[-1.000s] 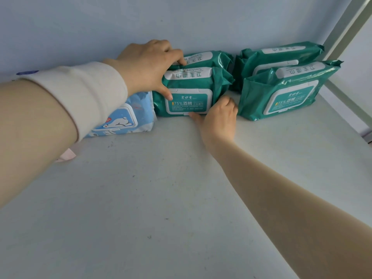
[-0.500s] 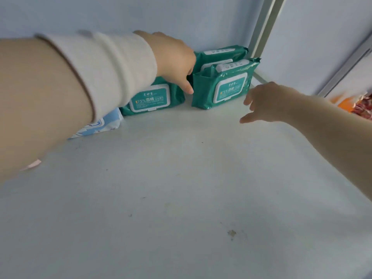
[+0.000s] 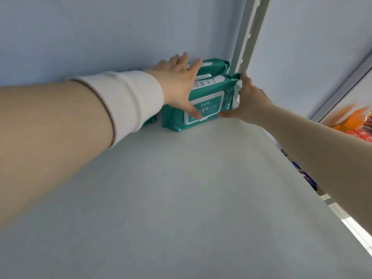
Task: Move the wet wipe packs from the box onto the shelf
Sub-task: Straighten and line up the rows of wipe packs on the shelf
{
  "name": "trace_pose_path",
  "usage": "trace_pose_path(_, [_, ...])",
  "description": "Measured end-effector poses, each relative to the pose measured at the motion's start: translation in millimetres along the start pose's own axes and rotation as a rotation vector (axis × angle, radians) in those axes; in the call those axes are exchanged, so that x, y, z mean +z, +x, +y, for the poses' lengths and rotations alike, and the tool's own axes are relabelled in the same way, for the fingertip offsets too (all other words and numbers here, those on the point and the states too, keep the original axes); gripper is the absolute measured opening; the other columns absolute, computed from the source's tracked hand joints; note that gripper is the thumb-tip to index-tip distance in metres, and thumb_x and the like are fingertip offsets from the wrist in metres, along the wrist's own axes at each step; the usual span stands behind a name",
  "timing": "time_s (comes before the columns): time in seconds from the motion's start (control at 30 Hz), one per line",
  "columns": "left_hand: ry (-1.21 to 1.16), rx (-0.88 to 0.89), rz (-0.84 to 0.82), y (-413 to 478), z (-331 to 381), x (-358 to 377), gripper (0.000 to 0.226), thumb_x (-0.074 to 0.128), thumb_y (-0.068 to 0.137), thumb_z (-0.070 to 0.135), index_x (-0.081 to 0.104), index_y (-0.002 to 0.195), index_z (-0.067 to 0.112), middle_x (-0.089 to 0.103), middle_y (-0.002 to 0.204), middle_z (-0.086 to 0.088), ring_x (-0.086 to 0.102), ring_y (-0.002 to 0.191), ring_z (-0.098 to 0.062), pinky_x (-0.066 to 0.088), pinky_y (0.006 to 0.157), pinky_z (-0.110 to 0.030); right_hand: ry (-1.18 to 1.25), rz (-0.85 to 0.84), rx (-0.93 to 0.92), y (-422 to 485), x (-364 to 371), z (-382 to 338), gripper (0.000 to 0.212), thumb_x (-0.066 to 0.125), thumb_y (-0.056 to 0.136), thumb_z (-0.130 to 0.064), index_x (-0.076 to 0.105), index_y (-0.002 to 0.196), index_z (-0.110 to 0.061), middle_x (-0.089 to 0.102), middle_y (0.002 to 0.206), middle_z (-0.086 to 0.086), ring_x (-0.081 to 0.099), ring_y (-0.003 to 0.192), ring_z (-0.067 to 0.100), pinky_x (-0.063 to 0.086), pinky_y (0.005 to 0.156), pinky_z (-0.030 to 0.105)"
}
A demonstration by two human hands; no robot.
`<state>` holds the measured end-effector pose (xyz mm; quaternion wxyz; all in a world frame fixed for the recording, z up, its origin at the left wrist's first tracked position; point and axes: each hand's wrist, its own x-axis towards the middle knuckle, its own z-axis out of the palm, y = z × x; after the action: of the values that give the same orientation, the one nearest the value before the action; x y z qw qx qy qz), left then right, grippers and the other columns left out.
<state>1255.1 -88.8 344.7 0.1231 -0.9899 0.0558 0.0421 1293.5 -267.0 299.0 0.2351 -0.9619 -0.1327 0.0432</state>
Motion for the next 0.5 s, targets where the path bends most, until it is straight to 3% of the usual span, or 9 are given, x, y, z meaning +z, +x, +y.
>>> trace_pose_path(0.07, [0.003,0.019,0.028,6,-4,12,0.133,0.069,0.055,0.071,-0.009,0.149,0.017,-0.001,0.157,-0.018,0.010,0.144,-0.035,0.018,0.114,-0.048,0.160,-0.007,-0.001,12,15,8,0.126,0.081,0.066,-0.037,-0.011,0.149,-0.012,0.038,0.147,0.007,0.035,0.135,0.027,0.031,0.107,0.038])
trace_pose_path(0.13, [0.020,0.052,0.072,13,-12,15,0.127,0.072,0.059,0.065,-0.003,0.149,0.017,0.016,0.153,-0.017,0.023,0.138,-0.035,0.026,0.109,-0.046,0.326,-0.027,-0.010,21,24,12,0.125,0.083,0.064,-0.035,-0.006,0.150,-0.014,0.035,0.150,0.001,0.034,0.137,0.022,0.029,0.112,0.036])
trace_pose_path(0.2, [0.040,0.087,0.094,19,-20,16,0.118,0.075,0.062,0.056,0.005,0.149,0.018,0.030,0.145,-0.013,0.032,0.130,-0.033,0.032,0.103,-0.045,0.447,-0.039,-0.029,30,28,14,0.115,0.085,0.062,-0.032,0.011,0.148,-0.015,0.040,0.146,-0.002,0.039,0.133,0.018,0.034,0.111,0.039])
trace_pose_path(0.3, [0.044,0.099,0.131,24,-27,18,0.112,0.078,0.063,0.049,0.011,0.149,0.019,0.034,0.140,-0.010,0.035,0.126,-0.030,0.034,0.100,-0.044,0.498,-0.061,-0.079,39,32,14,0.092,0.085,0.063,-0.031,0.035,0.138,-0.018,0.051,0.135,-0.005,0.048,0.124,0.017,0.041,0.105,0.039])
trace_pose_path(0.5, [0.004,0.092,0.130,22,-42,19,0.108,0.073,0.061,0.057,0.017,0.147,0.023,0.036,0.137,-0.009,0.033,0.126,-0.029,0.033,0.102,-0.045,0.564,-0.071,-0.115,47,41,12,0.087,0.085,0.061,-0.030,0.037,0.133,-0.019,0.050,0.135,-0.005,0.047,0.124,0.016,0.040,0.106,0.040])
